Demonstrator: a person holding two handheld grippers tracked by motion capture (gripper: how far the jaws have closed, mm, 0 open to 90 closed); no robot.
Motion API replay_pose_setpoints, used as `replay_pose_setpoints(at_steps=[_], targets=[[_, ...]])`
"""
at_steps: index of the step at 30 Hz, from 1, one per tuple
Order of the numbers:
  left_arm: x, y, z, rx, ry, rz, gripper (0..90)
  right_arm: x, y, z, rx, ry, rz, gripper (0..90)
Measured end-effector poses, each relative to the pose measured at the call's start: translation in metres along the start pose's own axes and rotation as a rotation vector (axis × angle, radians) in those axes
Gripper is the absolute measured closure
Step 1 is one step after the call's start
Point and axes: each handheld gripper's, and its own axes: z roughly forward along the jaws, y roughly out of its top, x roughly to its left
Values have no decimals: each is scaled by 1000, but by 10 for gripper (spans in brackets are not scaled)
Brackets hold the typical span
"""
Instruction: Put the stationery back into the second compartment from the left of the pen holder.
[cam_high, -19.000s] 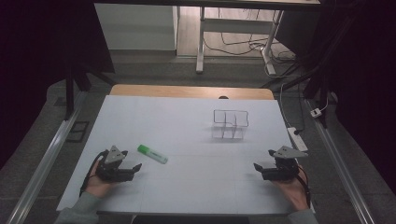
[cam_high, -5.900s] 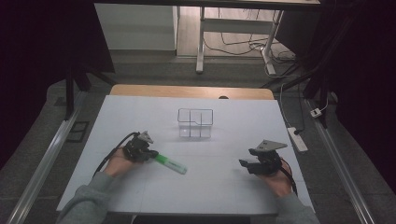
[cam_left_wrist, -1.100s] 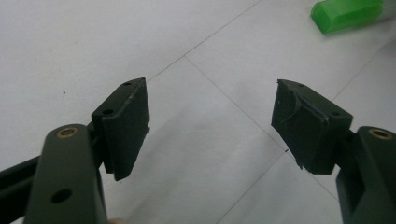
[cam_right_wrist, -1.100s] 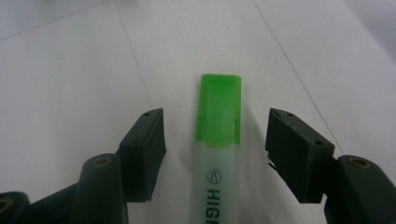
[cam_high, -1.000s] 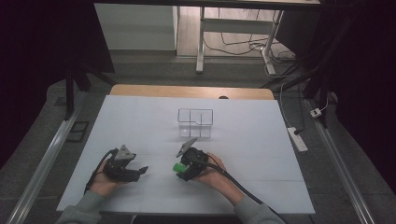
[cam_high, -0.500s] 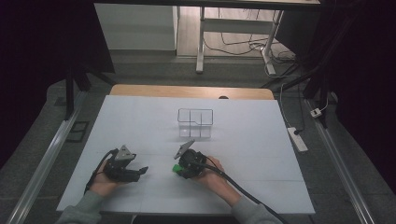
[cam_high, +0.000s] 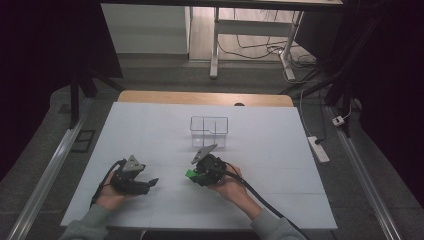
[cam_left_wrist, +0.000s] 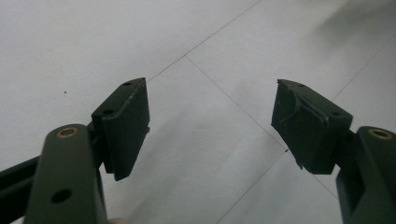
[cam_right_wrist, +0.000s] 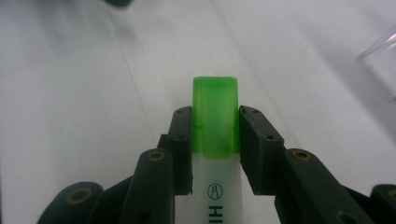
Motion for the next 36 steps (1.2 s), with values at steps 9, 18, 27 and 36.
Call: replay_pose_setpoints(at_steps=[9,18,27,36], targets=[[2,0,-2,-16,-1,-12,280,-8,4,-34,-135,-9,39,663],[1,0,-3,-29,3,-15,280,-15,5,-52,-225,-55,33,663],[3,0,-5,-45,8,-32,280,-25,12,-71,-353,-83,58,663],[5,-1,-5,-45,9,-37,279,-41,21,-78,-409,-135,76,663]])
